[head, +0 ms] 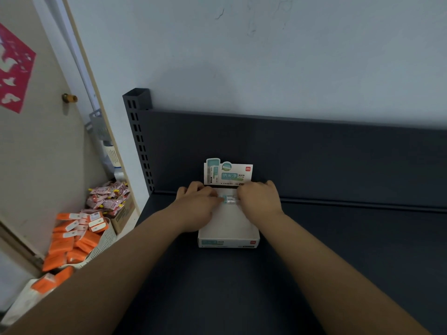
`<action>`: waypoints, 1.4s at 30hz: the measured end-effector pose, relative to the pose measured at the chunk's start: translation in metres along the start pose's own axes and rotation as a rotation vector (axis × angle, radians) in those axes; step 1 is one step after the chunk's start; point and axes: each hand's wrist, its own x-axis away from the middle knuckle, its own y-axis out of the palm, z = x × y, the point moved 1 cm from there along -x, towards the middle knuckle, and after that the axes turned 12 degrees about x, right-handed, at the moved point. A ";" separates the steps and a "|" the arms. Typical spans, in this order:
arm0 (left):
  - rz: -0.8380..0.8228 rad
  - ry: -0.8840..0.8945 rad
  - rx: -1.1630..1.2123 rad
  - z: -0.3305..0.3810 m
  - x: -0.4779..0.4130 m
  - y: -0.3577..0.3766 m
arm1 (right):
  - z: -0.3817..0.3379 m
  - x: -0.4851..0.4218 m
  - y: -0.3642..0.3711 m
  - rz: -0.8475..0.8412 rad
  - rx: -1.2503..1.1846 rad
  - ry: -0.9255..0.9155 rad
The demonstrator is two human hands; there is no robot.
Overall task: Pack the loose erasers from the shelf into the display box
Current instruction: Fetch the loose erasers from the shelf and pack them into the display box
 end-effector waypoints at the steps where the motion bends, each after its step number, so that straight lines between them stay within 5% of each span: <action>1: -0.004 -0.001 0.011 0.000 0.000 0.000 | -0.002 -0.001 0.000 -0.004 -0.010 0.006; 17: 0.012 -0.002 0.113 0.012 0.012 0.007 | 0.008 0.019 -0.013 -0.106 -0.135 -0.021; 42: 0.197 0.086 0.132 0.010 0.033 0.008 | 0.007 0.065 -0.014 -0.017 -0.414 0.141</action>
